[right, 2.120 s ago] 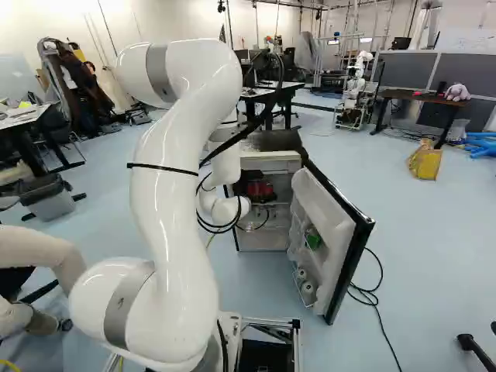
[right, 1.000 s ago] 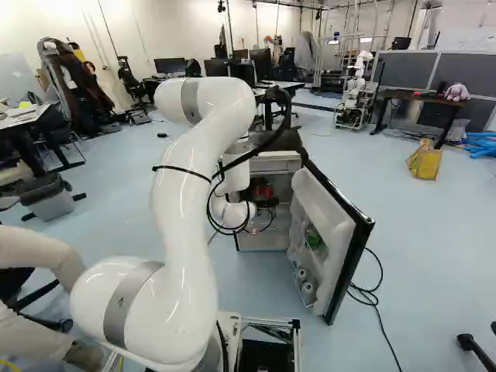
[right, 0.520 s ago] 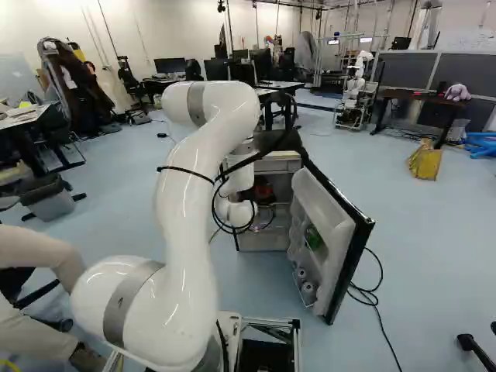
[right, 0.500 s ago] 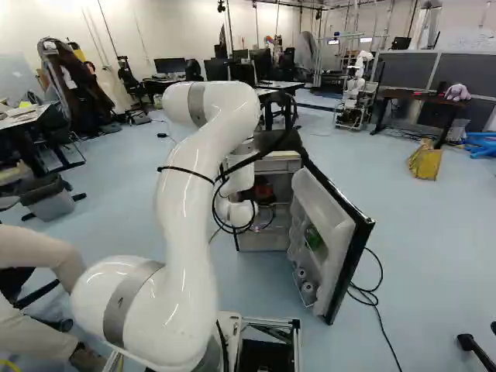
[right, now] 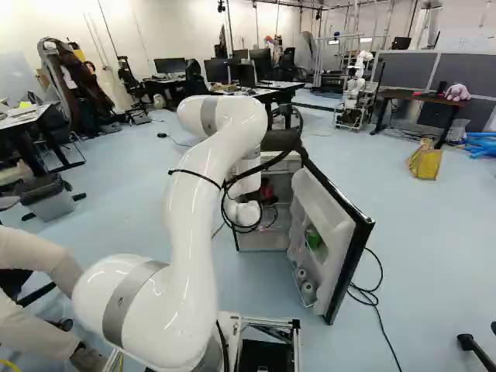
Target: Grab a drink from the fridge
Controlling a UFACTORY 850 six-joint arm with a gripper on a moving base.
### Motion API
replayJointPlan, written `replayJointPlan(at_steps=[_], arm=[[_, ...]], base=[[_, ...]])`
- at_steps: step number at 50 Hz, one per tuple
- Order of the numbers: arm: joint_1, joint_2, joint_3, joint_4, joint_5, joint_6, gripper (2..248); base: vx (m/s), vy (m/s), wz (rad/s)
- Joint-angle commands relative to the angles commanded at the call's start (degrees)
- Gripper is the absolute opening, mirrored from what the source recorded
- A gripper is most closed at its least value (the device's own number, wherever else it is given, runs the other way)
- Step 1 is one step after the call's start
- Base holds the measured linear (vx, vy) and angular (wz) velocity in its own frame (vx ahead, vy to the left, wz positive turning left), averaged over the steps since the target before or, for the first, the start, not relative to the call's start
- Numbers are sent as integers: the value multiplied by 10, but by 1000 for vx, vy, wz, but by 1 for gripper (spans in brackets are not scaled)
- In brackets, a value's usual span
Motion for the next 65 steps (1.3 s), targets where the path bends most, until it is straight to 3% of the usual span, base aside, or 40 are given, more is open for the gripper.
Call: replayJointPlan(at_steps=[11, 21, 44, 65], arm=[[0, -34, -39, 0, 0, 0, 247], [0, -43, -48, 0, 0, 1, 247], [0, -44, -49, 0, 0, 114, 247], [0, -44, -49, 0, 0, 126, 247]], base=[[0, 0, 0], [0, 0, 0], [0, 0, 0], [0, 0, 0]])
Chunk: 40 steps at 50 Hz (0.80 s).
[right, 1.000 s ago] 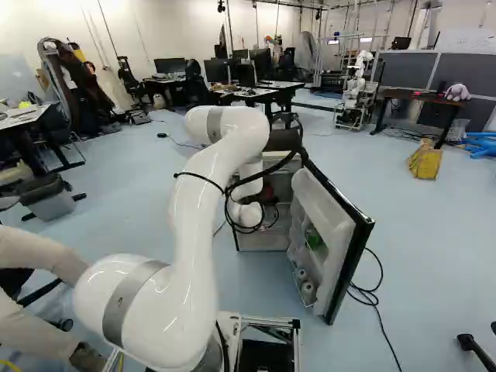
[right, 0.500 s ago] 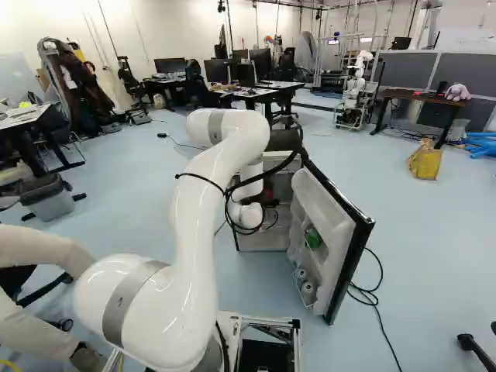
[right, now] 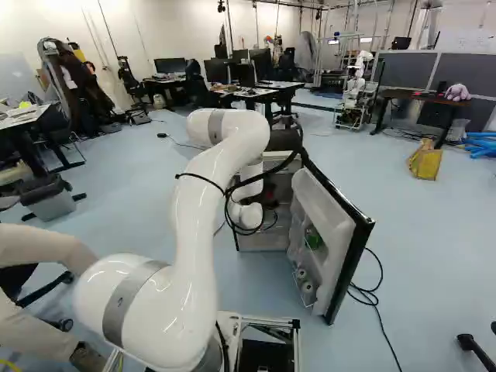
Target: Grab a drink from the fridge
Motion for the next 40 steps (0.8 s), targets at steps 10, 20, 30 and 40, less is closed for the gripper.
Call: replayJointPlan(at_steps=[10, 20, 30, 40], arm=[[0, 0, 0, 0, 0, 0, 247], [0, -1, -3, 0, 0, 0, 247], [1, -8, -16, 0, 0, 0, 247], [3, -16, -31, 0, 0, 0, 247]], base=[[0, 0, 0], [0, 0, 0], [0, 0, 0], [0, 0, 0]])
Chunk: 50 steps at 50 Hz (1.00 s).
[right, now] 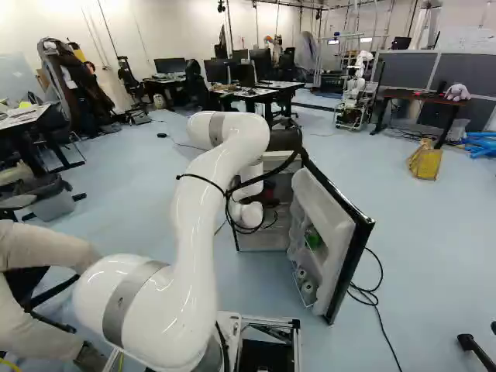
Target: Grab a drink from the fridge
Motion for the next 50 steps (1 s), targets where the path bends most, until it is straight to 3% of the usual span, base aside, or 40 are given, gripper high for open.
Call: replayJointPlan(at_steps=[41, 42, 47, 48, 50], arm=[[4, -30, -55, 0, 0, 0, 247], [4, -30, -55, 0, 0, 0, 236], [4, -30, -55, 0, 0, 0, 236], [4, -30, -55, 0, 0, 0, 223], [4, -30, -55, 0, 0, 0, 223]], base=[[0, 0, 0], [0, 0, 0], [0, 0, 0], [0, 0, 0], [0, 0, 0]])
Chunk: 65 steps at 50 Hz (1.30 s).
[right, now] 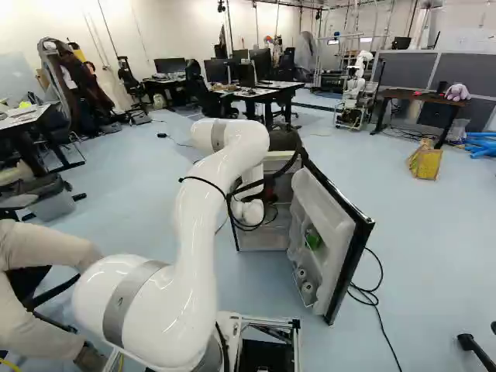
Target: Grab a drink from the fridge
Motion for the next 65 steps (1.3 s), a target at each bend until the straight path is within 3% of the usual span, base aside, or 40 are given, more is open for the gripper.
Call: replayJointPlan(at_steps=[7, 8, 12, 13, 24, 65], arm=[[0, 0, 0, 0, 0, 0, 211], [0, 0, 0, 0, 0, 0, 199], [0, 0, 0, 0, 0, 0, 199], [0, 0, 0, 0, 0, 0, 187], [0, 0, 0, 0, 0, 0, 171], [0, -4, -7, 0, 0, 0, 173]], base=[[0, 0, 0], [0, 0, 0], [0, 0, 0], [0, 0, 0], [0, 0, 0], [0, 0, 0]])
